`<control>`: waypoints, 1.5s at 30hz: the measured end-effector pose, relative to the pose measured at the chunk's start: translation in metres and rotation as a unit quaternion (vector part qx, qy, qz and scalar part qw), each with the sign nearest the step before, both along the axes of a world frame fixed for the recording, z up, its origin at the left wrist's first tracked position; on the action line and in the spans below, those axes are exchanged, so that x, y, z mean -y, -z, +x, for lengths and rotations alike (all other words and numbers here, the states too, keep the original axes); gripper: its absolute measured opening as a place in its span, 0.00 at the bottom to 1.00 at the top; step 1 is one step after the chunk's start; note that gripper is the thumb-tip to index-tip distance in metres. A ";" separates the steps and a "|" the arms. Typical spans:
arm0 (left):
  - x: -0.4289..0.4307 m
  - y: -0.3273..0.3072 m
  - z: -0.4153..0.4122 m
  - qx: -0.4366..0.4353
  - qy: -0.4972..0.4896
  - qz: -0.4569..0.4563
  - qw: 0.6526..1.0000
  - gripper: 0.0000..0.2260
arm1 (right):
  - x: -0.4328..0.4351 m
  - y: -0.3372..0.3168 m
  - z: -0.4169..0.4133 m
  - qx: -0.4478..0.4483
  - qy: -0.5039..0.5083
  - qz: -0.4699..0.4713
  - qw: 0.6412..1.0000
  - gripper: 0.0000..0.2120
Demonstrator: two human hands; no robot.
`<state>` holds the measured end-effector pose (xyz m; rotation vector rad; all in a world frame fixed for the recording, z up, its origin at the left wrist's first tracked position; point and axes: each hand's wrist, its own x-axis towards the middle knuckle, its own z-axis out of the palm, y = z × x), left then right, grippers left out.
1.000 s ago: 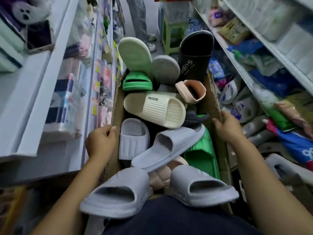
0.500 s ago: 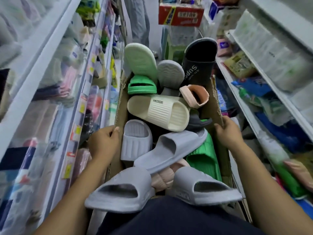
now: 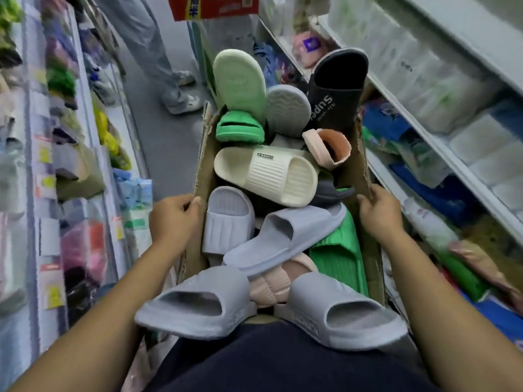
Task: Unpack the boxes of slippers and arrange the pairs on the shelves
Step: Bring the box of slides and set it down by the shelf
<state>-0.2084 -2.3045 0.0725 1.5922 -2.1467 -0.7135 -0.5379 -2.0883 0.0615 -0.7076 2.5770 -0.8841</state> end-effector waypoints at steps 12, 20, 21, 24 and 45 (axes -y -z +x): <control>0.010 0.086 -0.116 0.049 -0.019 0.144 0.988 0.22 | 0.047 0.104 -0.137 0.043 -0.064 0.062 0.995 0.13; -0.028 0.185 -0.190 0.036 -0.151 0.221 0.963 0.19 | 0.076 0.191 -0.229 0.068 -0.110 0.126 0.984 0.16; -0.032 0.197 -0.196 0.027 -0.158 0.228 0.961 0.21 | 0.079 0.201 -0.236 0.075 -0.114 0.130 0.982 0.16; -0.038 0.228 -0.211 0.030 -0.190 0.253 0.948 0.23 | 0.084 0.228 -0.254 0.088 -0.138 0.142 0.976 0.19; -0.095 0.263 -0.254 -0.009 -0.244 0.290 0.925 0.15 | 0.088 0.263 -0.302 0.190 -0.181 0.143 0.954 0.18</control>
